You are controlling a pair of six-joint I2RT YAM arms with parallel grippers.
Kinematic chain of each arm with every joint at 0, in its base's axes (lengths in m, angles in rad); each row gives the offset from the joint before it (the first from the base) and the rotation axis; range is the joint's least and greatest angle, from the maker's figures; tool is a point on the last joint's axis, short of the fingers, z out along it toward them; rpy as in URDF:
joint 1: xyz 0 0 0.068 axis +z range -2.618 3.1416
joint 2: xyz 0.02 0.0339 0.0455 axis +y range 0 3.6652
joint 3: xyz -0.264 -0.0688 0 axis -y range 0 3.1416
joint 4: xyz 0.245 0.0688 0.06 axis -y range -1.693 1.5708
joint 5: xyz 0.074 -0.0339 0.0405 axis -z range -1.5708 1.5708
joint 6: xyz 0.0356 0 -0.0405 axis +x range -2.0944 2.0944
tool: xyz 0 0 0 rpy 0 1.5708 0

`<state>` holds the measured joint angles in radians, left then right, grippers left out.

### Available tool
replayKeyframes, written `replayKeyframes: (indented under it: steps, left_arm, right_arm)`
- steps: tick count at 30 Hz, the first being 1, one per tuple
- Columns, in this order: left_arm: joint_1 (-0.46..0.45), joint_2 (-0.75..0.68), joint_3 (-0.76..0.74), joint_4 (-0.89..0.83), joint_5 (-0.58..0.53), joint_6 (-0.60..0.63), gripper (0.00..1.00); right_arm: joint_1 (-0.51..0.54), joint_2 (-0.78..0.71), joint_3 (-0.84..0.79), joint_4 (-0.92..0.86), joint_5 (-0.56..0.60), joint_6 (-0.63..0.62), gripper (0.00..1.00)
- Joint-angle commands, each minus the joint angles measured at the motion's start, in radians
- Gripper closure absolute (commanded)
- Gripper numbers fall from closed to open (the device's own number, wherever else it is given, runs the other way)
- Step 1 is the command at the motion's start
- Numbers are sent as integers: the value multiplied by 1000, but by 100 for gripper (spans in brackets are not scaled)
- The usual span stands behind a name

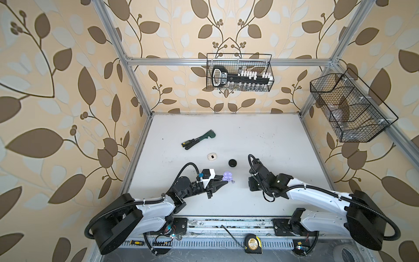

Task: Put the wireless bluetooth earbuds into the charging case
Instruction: 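Lift the earbud and carry it toward the case in the left gripper, then lower the earbud into the open lilac case and open the right gripper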

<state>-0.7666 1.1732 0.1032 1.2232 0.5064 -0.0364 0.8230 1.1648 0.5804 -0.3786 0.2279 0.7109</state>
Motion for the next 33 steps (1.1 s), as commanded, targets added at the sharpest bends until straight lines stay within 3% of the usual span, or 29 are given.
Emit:
replayKeyframes:
  steps: [1, 7, 20, 33]
  left_arm:
    - [-8, 99, 42, 168, -15, -44, 100]
    - [-8, 237, 103, 201, 75, -73, 100]
    - [-10, 218, 95, 200, 80, -71, 100]
    - [-10, 212, 95, 201, 92, -72, 100]
  right_arm:
    - [34, -52, -10, 39, 59, 88, 85]
    - [117, -143, 16, 62, 156, 166, 85]
    - [343, -315, 30, 122, 427, 291, 85]
    - [472, -255, 55, 264, 614, 315, 86]
